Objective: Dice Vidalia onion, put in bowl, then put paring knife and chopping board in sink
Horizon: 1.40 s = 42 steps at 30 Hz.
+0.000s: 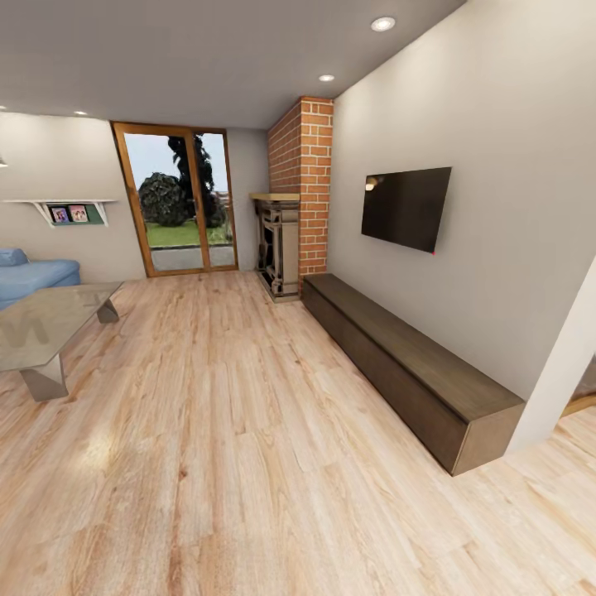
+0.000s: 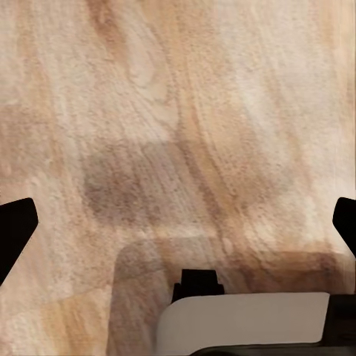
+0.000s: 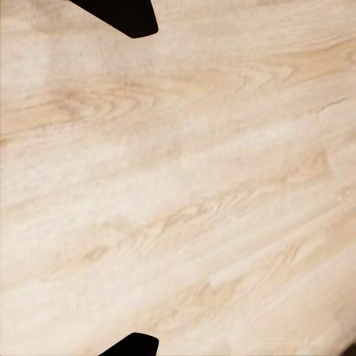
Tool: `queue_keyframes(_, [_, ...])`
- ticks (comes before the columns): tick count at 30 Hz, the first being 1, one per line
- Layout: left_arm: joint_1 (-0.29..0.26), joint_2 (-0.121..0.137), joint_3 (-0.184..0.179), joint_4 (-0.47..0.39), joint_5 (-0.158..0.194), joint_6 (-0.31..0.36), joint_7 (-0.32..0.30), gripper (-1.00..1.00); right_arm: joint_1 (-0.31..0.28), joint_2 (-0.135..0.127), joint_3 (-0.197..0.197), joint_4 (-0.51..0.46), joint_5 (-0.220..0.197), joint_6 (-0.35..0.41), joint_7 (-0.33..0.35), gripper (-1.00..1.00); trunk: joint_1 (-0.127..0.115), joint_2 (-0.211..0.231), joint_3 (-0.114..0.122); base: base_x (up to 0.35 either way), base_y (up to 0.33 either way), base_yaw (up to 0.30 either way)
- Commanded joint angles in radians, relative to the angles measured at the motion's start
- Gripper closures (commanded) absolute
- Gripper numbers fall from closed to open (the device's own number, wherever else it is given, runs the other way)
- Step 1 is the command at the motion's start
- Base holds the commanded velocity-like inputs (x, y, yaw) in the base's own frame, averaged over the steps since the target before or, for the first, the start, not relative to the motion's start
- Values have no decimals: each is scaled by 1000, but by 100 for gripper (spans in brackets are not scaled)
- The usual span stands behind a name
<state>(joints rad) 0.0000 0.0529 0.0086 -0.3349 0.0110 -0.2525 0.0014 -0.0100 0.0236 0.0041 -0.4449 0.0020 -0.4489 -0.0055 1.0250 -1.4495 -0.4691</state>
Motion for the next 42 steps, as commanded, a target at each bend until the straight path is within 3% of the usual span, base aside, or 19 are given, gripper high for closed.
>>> queue_keyframes(1, [0,1,1,5,1,-15,0,-100,-1,0,0,2,0,-4,-1,-100,0,0,-1,0,0,0])
queue_keyframes(6, [0,3,2,39,1,-69,1,-100,-1,1,-3,32,0,-10,-1,-100,0,0,-1,0,0,0])
queue_keyframes(27, [0,4,2,46,1,-79,0,-100,-1,0,-4,47,-2,-8,-1,-100,0,0,3,1,0,-204])
queue_keyframes(42, [0,5,2,46,1,-79,0,-100,-1,1,-4,49,-4,-8,0,-100,0,0,3,234,0,-242])
